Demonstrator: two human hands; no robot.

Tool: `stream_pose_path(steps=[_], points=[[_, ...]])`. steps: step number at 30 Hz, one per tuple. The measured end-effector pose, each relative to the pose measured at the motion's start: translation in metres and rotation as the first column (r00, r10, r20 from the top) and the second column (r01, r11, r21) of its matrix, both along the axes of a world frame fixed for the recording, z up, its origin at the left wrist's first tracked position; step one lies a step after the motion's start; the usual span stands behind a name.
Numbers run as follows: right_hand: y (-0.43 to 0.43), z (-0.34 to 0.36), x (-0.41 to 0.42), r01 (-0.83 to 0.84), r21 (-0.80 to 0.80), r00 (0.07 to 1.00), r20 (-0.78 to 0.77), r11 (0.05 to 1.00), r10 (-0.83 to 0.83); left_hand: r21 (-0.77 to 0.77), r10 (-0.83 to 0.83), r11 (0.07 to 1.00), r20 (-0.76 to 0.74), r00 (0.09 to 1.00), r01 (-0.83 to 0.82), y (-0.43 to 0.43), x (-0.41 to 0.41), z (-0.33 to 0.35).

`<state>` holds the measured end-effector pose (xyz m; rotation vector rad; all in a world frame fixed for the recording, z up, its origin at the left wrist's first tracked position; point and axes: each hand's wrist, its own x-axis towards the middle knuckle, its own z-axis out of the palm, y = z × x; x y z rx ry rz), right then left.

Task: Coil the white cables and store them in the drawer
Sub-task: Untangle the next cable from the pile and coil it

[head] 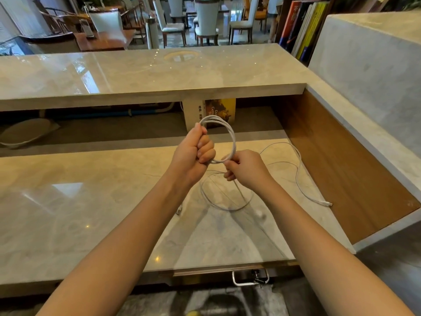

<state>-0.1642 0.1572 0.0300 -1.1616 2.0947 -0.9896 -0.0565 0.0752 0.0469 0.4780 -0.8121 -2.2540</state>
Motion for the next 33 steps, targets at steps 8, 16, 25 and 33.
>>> stream_pose_path(steps=[8,16,25,33], points=[[0.009,0.014,0.009,0.024,-0.125,0.925,0.38,0.992,0.025,-0.394,0.279,0.913,0.424,0.861,-0.102,0.009,-0.007,0.001],[0.012,0.004,0.012,0.287,-0.324,0.916,0.368,0.901,-0.16,-0.614,0.491,0.789,0.642,0.589,0.011,0.004,-0.02,-0.005],[0.015,0.001,-0.005,0.1,-0.2,0.798,0.602,0.975,0.041,0.134,0.01,0.988,0.404,0.915,-0.07,-0.001,-0.006,-0.004],[0.008,-0.013,-0.009,0.221,-0.095,0.876,0.456,0.97,-0.155,-0.155,0.03,0.987,0.482,0.876,0.052,0.0,-0.007,-0.013]])
